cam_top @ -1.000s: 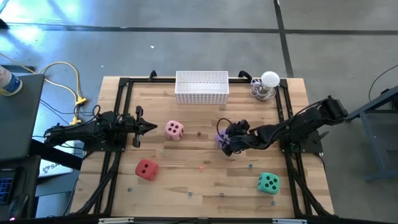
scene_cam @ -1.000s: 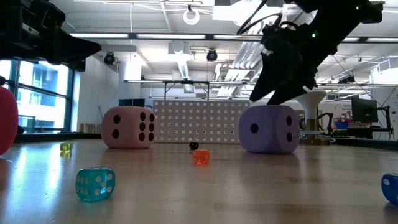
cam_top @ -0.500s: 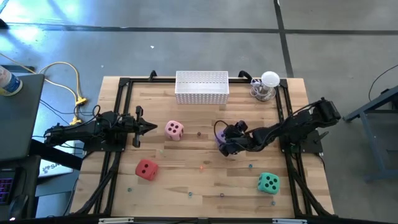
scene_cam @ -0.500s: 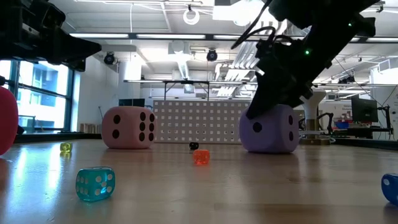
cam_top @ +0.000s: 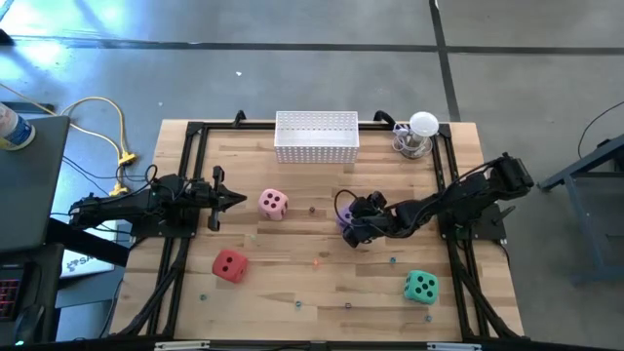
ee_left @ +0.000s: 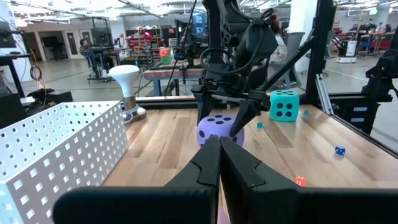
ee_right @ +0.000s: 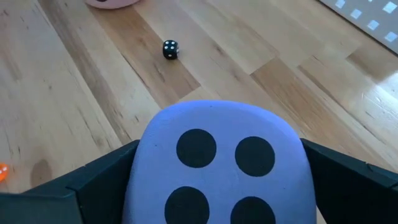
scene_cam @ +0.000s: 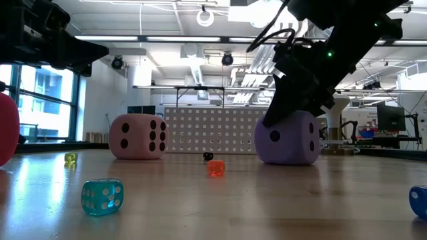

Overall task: Pick & Place Dice
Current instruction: Put the large purple dice into the white bin

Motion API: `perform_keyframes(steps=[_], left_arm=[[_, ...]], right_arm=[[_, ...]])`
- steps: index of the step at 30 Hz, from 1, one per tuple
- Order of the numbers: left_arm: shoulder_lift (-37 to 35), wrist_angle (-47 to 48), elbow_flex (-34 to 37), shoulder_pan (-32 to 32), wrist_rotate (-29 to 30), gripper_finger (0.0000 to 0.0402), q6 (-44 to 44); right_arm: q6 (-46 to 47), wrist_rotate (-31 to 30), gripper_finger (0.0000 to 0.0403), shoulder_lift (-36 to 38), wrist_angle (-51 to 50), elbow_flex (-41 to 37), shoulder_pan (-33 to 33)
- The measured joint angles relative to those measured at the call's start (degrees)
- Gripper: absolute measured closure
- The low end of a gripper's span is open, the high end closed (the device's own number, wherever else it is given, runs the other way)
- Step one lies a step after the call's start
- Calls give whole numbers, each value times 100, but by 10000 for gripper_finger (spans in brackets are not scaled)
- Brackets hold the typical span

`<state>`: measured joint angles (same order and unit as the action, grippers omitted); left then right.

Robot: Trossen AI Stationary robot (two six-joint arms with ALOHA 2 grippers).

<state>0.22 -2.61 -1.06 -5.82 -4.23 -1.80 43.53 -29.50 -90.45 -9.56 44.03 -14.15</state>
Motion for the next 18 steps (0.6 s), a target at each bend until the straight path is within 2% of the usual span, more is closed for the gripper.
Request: perform_keyframes(steps=[6,14,18], left_arm=[[0,-2,0,1,0,401,-7],[0,-2,0,1,0,401,-4],[-1,-2,0,-1,0,401,11]], right_arm=[[4,-4,8,0,2,0,0],[-13,49,47,2,9,0,0],[-88,75,44,2,78,-6,0]])
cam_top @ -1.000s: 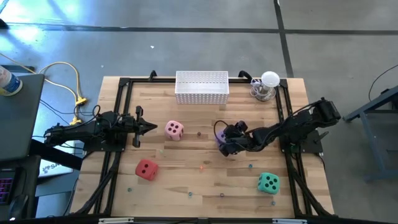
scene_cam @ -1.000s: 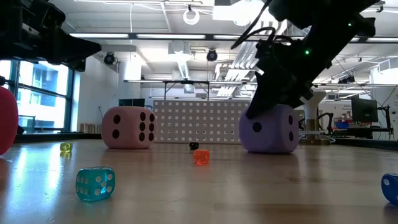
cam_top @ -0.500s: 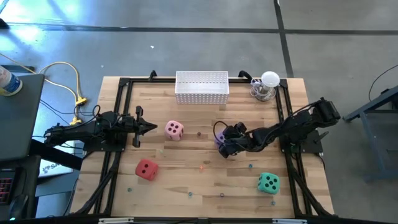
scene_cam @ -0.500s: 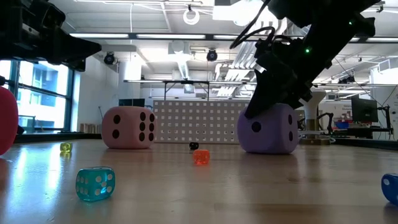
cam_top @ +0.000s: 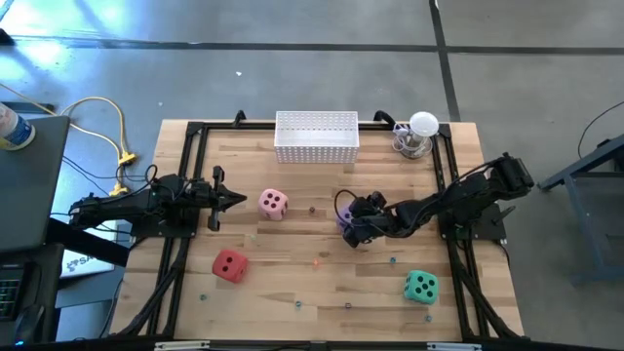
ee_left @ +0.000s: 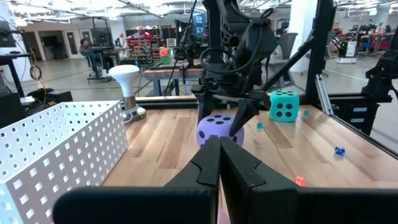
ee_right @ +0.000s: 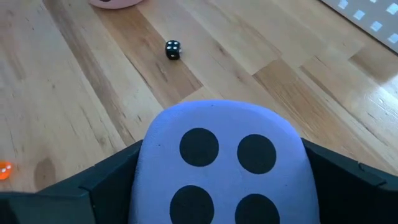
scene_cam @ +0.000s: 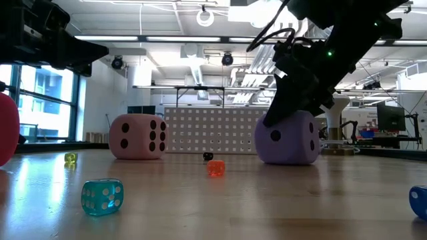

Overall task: Pick & Place Dice
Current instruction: Put the large purple dice into the white bin

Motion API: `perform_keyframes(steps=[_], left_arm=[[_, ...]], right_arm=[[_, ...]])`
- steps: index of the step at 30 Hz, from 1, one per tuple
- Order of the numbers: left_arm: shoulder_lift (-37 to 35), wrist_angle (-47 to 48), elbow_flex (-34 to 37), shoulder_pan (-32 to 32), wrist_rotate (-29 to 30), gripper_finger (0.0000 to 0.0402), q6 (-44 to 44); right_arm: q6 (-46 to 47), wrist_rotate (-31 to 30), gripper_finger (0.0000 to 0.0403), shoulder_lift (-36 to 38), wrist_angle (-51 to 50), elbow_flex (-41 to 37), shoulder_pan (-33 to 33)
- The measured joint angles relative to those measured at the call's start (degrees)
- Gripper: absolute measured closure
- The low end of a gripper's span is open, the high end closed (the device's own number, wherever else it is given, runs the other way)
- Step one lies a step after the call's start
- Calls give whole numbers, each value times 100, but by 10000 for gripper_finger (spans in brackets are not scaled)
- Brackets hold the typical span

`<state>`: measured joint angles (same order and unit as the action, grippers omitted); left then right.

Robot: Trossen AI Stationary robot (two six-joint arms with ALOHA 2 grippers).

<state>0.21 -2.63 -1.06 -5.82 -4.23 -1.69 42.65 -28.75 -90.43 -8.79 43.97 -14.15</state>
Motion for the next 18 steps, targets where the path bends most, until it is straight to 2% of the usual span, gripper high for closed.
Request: perform_keyframes(steps=[6,14,18], left_arm=[[1,0,0,2,0,401,0],[1,-31,0,1,0,401,0],[0,-116,0,0,0,401,0]], right_arm=[[-634,201,46,-22,851,-10,-17],[-1871,76,37,-20,2239,-9,115],[-2690,-217,45,-18,3237,-6,389]])
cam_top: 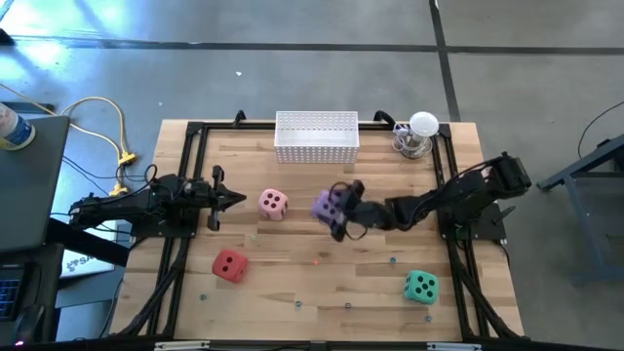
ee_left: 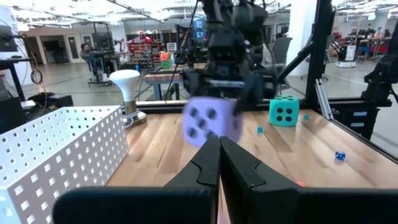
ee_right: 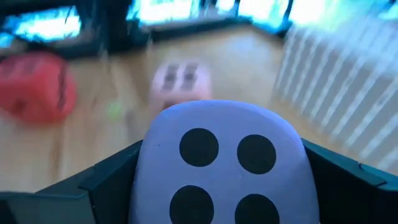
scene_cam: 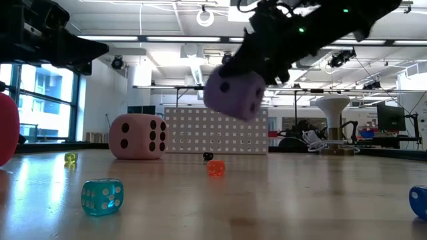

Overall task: Pick & Place Dice
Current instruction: Put the large purple dice into the white bin

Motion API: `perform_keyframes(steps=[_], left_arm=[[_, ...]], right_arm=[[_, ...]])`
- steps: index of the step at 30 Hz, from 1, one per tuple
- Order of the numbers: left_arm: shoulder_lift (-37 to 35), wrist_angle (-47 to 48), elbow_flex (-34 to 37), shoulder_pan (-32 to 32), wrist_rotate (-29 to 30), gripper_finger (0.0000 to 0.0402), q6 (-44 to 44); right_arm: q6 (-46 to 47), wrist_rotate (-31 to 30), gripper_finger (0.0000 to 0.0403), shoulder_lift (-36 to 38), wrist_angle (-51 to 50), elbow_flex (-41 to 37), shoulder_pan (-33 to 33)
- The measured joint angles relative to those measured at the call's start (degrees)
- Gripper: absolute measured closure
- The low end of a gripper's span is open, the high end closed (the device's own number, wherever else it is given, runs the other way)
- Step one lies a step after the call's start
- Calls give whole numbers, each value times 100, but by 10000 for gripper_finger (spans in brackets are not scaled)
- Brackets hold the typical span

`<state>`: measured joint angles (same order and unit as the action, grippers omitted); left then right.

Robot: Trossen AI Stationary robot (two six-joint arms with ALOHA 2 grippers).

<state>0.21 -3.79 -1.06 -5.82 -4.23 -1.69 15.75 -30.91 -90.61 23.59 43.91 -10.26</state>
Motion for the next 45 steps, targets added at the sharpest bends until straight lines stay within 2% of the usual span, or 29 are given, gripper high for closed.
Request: perform_keyframes(steps=[3,7,10,14,18,23,28,34,39,45], left_arm=[[1,-50,0,0,0,401,0],[2,-68,0,0,0,401,0],[2,-68,0,1,0,401,0],[0,-66,0,0,0,401,4],[2,-61,0,1,0,401,6],[2,-59,0,0,0,401,8],[1,-57,0,1,0,401,13],[0,-57,0,2,0,401,24],[2,-56,0,2,0,401,24],[2,-57,0,2,0,401,22]], right_arm=[[-485,-61,49,9,445,109,284],[-946,-136,39,9,209,628,681],[-1137,-580,32,11,-221,1128,945],[-991,-1487,49,17,-689,1677,1236],[-858,-1867,50,18,-920,1991,1507],[-71,-1864,26,20,-1500,2062,1911],[642,-1726,30,20,-2208,2053,2374],[966,-1082,25,20,-2348,2054,2733],[961,-1006,15,20,-2341,2054,2886],[972,-621,14,20,-2340,2054,2960]])
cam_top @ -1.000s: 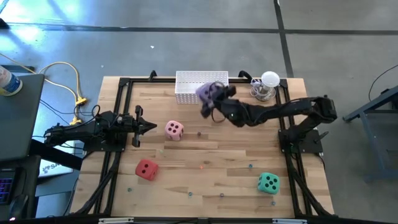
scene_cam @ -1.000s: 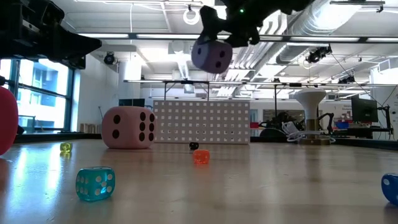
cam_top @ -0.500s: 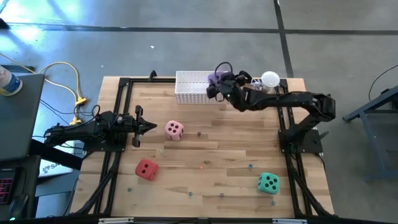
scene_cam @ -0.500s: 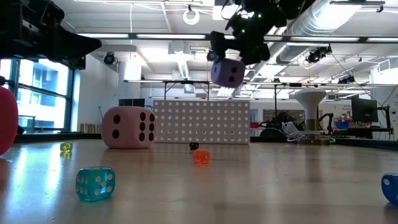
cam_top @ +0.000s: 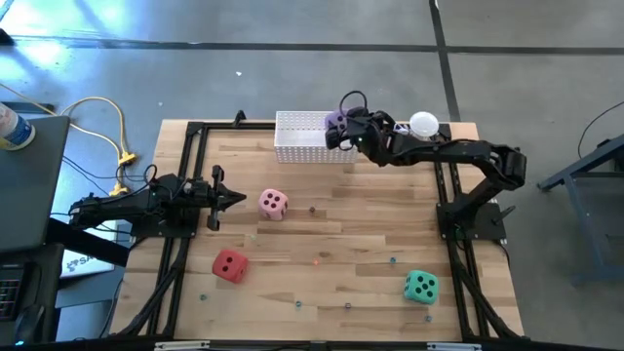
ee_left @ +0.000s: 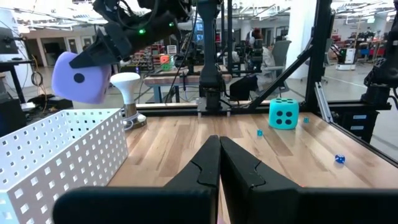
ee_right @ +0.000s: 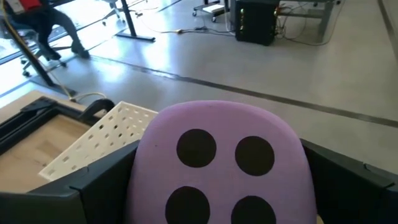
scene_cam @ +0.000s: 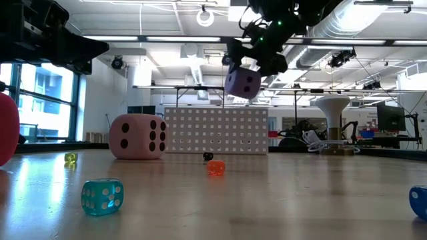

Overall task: Pick & Place Dice
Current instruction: Put the large purple dice into the white bin

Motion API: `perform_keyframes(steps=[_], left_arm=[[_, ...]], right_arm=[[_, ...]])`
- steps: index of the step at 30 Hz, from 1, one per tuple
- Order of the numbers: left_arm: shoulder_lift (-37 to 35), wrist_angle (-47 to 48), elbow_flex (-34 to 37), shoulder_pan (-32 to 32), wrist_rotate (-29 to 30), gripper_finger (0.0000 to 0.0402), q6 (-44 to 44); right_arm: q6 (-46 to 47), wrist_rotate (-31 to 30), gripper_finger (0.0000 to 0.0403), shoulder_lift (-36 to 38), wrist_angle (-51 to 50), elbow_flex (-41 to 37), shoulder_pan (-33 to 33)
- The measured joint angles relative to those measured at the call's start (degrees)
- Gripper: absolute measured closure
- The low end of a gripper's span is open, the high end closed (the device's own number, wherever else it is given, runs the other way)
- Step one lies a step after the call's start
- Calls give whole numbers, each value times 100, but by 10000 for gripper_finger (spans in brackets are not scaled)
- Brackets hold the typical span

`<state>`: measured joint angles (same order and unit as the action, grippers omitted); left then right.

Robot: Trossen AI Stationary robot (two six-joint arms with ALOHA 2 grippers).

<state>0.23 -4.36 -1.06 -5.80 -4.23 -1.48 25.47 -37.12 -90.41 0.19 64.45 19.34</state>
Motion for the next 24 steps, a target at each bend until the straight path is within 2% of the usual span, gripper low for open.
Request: perform_keyframes(steps=[8,24], left_arm=[[-2,2,0,-1,0,401,0],[-2,2,0,-1,0,401,-2]], right_arm=[[-7,-146,14,0,127,0,0],[-119,-16,10,0,30,0,141]])
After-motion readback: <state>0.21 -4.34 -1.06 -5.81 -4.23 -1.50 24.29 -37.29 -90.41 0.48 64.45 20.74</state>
